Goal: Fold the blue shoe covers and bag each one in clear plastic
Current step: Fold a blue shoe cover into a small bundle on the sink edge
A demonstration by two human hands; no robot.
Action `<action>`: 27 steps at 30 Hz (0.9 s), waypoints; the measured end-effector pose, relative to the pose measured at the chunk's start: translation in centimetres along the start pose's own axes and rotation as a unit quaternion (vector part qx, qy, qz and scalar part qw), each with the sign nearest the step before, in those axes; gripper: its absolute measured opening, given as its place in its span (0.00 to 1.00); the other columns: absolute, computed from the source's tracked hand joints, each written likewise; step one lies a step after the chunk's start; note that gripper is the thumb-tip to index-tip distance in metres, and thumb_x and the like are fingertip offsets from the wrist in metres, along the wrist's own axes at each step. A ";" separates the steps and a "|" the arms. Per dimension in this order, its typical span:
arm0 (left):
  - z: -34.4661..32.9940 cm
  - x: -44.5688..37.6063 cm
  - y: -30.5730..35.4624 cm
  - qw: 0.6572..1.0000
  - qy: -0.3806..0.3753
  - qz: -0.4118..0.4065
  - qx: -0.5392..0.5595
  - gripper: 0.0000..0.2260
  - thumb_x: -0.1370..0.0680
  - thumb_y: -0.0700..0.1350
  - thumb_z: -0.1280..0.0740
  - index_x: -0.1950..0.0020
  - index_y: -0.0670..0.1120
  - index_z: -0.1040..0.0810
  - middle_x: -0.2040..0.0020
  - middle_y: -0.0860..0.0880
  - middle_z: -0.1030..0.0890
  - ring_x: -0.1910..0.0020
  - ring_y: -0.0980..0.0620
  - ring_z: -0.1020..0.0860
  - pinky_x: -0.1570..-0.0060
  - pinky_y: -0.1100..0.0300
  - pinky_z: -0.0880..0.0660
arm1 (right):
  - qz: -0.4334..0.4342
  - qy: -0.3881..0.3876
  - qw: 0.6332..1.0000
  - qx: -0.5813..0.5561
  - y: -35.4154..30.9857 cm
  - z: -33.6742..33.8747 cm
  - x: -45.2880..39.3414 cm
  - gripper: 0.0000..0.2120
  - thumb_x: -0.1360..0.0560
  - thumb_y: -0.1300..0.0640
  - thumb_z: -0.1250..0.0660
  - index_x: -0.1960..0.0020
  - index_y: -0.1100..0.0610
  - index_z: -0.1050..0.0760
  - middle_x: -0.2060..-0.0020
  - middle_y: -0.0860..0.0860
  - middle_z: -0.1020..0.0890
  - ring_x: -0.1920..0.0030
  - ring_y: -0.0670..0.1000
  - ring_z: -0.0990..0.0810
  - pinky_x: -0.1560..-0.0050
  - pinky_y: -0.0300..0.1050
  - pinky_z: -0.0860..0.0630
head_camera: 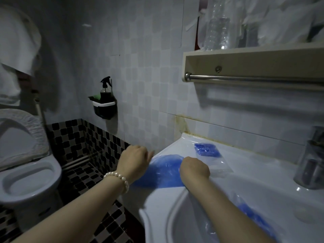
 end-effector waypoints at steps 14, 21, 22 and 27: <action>-4.7 -0.7 1.7 0.910 -0.281 0.142 0.270 0.11 0.23 0.50 0.33 0.55 0.43 0.19 0.57 0.46 0.20 0.56 0.50 0.22 0.49 0.57 0.25 | 0.024 -0.035 0.959 -0.280 2.4 1.6 -0.3 0.12 0.24 0.51 0.36 0.52 0.61 0.24 0.61 0.58 0.20 0.62 0.56 0.21 0.64 0.44 0.26; 7.3 -1.8 5.3 0.949 0.175 -0.136 0.223 0.11 0.24 0.46 0.34 0.64 0.43 0.22 0.65 0.46 0.22 0.65 0.50 0.27 0.64 0.63 0.33 | 0.201 0.212 0.745 -0.599 3.7 8.1 1.0 0.23 0.31 0.71 0.33 0.41 0.51 0.30 0.43 0.52 0.28 0.53 0.44 0.25 0.56 0.30 0.27; 8.3 -0.8 6.3 0.940 0.228 -0.213 0.135 0.10 0.24 0.47 0.35 0.61 0.43 0.19 0.61 0.45 0.19 0.62 0.49 0.25 0.61 0.61 0.31 | 0.252 0.224 0.745 -0.575 3.5 8.9 1.8 0.29 0.31 0.72 0.33 0.38 0.48 0.33 0.40 0.48 0.31 0.48 0.41 0.26 0.53 0.30 0.27; 2.9 3.6 6.1 0.945 0.124 -0.302 0.009 0.11 0.25 0.49 0.37 0.59 0.47 0.16 0.57 0.49 0.20 0.60 0.49 0.23 0.61 0.59 0.28 | 0.417 0.212 0.847 -0.252 1.4 6.7 4.8 0.43 0.37 0.58 0.31 0.27 0.42 0.45 0.28 0.47 0.39 0.28 0.46 0.40 0.29 0.41 0.39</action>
Point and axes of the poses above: each hand's wrist, its own x-axis away from the middle knuckle, its own z-axis out of the back of the hand, y = z × x, the point moved 7 cm from there along -x, towards the middle knuckle
